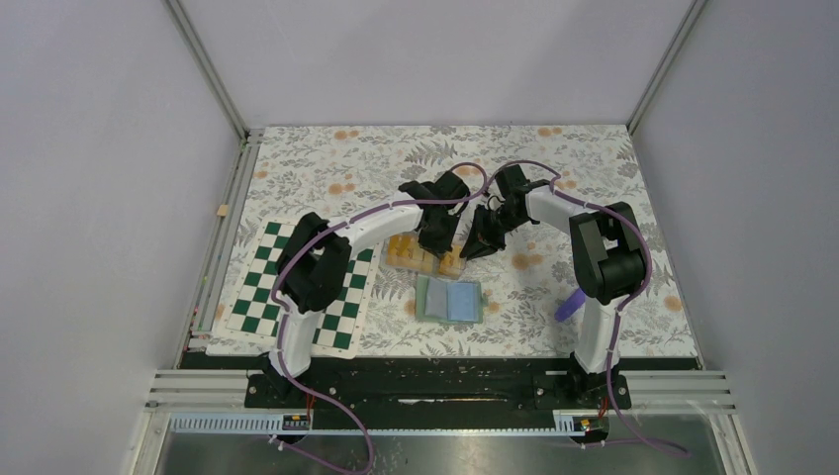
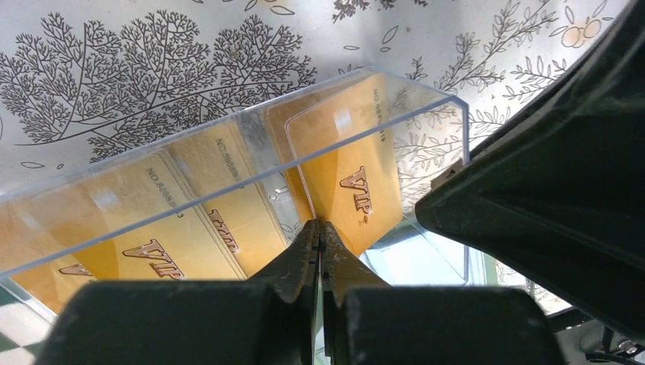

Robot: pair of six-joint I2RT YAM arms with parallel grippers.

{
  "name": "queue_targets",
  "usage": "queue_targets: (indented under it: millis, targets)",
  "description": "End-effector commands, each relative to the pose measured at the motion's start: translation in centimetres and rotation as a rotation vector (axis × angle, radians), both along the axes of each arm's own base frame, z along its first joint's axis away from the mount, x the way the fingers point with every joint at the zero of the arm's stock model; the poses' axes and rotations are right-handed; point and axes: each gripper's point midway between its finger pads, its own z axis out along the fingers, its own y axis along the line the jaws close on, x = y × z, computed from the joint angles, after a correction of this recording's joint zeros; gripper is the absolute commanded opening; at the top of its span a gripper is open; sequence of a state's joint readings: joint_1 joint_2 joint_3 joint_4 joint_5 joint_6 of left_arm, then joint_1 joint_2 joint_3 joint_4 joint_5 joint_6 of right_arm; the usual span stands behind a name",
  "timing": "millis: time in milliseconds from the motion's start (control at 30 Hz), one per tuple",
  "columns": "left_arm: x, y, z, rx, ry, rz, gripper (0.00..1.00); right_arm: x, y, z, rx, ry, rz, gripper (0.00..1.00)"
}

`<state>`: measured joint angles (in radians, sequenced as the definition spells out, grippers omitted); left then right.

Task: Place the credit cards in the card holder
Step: Pick up the credit card from the storage box.

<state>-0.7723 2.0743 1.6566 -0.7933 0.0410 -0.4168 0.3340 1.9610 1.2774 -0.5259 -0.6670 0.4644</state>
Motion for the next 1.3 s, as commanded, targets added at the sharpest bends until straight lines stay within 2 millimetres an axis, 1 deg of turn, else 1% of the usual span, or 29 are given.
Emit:
queue_targets:
  millis: [0,133,233,367,533,667,733,900,967,1000,1067,1133,1233,1267]
  targets:
    - [0.9,-4.1,4.9,-0.183,-0.093,-0.036,0.00,-1.4,-0.4,-2.4,-0.057,0.049,0.023,0.13]
    - [0.7,-4.8,5.9,-0.253,-0.086,-0.031,0.00,-1.4,-0.4,-2.5,-0.056,0.053,0.022,0.13]
    - [0.7,-5.0,6.1,-0.295,-0.071,-0.018,0.00,-1.4,-0.4,-2.5,-0.056,0.052,0.023,0.13]
    - [0.6,-4.7,5.3,-0.313,-0.038,0.000,0.00,-1.5,-0.4,-2.5,-0.055,0.053,0.024,0.13]
    - [0.4,-3.6,3.3,-0.272,-0.010,0.029,0.01,-1.5,-0.4,-2.5,-0.055,0.053,0.024,0.13]
    - [0.3,-2.9,2.1,-0.245,0.004,0.045,0.10,-1.5,-0.4,-2.5,-0.055,0.053,0.024,0.13]
    - [0.2,-2.5,1.6,-0.227,0.011,0.053,0.12,-1.4,-0.4,-2.5,-0.055,0.052,0.024,0.13]
    - [0.8,-0.3,0.8,-0.112,-0.022,0.079,0.05,-1.4,-0.4,-2.4,-0.054,0.050,0.025,0.13]
    - [1.0,0.4,0.7,-0.071,-0.035,0.082,0.04,-1.4,-0.3,-2.4,-0.052,0.050,0.025,0.12]
    - [1.0,0.7,0.6,-0.053,-0.040,0.080,0.05,-1.4,-0.4,-2.5,-0.053,0.052,0.024,0.13]
    - [1.1,1.0,0.5,-0.030,-0.043,0.075,0.14,-1.4,-0.3,-2.4,-0.052,0.052,0.024,0.13]
    - [1.1,1.0,0.4,-0.031,-0.038,0.070,0.31,-1.4,-0.3,-2.4,-0.051,0.050,0.024,0.13]
    - [0.8,0.3,0.4,-0.054,-0.024,0.055,0.42,-1.4,-0.3,-2.4,-0.051,0.051,0.024,0.13]
    - [0.8,0.1,0.5,-0.058,-0.025,0.049,0.44,-1.4,-0.3,-2.4,-0.051,0.051,0.024,0.13]
